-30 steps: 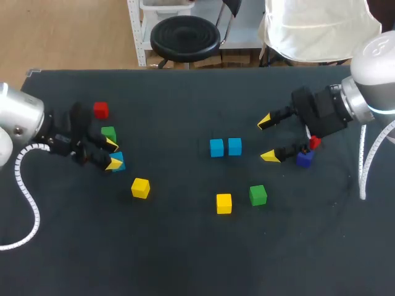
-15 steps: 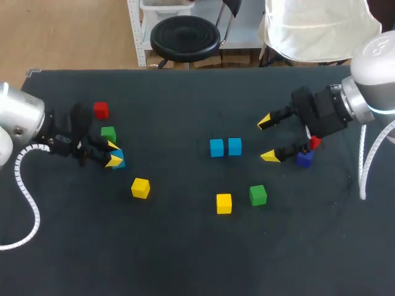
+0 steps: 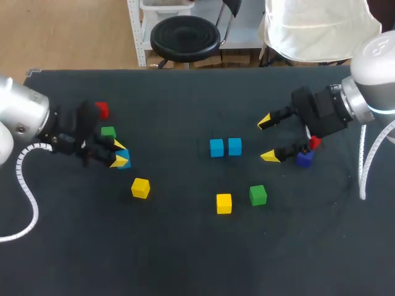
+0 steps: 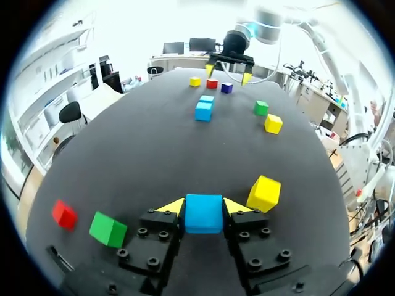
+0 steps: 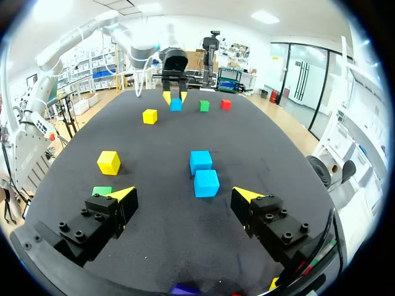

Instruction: Place the blue cubes, place green cubes on the blue cubes, place the yellow cubes on the green cubes, then place the red cubes on the yellow cubes, and place purple cube on the red cubes.

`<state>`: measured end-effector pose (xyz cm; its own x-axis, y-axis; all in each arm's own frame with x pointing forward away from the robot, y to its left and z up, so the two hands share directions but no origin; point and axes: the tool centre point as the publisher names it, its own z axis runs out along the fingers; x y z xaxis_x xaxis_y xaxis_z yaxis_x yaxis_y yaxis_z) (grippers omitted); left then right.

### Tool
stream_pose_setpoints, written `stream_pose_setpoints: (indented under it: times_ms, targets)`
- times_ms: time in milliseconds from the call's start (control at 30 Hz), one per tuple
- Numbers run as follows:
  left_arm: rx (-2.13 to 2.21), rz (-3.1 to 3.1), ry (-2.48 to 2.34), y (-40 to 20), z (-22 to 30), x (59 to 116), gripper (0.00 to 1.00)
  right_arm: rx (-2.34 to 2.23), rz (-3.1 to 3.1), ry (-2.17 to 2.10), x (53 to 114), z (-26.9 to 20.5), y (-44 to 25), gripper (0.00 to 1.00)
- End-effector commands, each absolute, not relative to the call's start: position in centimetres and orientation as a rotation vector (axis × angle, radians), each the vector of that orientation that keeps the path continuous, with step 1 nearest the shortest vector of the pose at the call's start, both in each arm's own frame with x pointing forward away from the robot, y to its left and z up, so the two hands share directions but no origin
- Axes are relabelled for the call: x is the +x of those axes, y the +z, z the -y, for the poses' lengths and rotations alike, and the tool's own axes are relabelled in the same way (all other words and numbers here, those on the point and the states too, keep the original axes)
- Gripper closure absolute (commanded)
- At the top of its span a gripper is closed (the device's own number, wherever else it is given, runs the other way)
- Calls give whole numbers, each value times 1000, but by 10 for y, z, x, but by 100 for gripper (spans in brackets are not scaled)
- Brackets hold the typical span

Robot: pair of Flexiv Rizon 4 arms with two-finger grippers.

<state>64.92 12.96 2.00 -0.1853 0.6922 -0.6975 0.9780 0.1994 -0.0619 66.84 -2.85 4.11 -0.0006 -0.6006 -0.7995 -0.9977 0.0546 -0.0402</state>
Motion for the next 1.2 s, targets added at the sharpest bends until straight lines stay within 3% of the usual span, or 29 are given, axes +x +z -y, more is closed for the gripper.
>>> stream_pose_setpoints:
  times_ms: [33, 600, 1200]
  targets:
    - [1570, -1949, -696, 27, -119, 647, 100, -1618, -1673, 769, 669, 29, 41, 0]
    - [1692, -1869, -747, 40, -66, 650, 100, -1618, -1673, 769, 669, 29, 41, 0]
    - [1692, -1869, -747, 40, -66, 650, 100, -1618, -1673, 769, 669, 29, 41, 0]
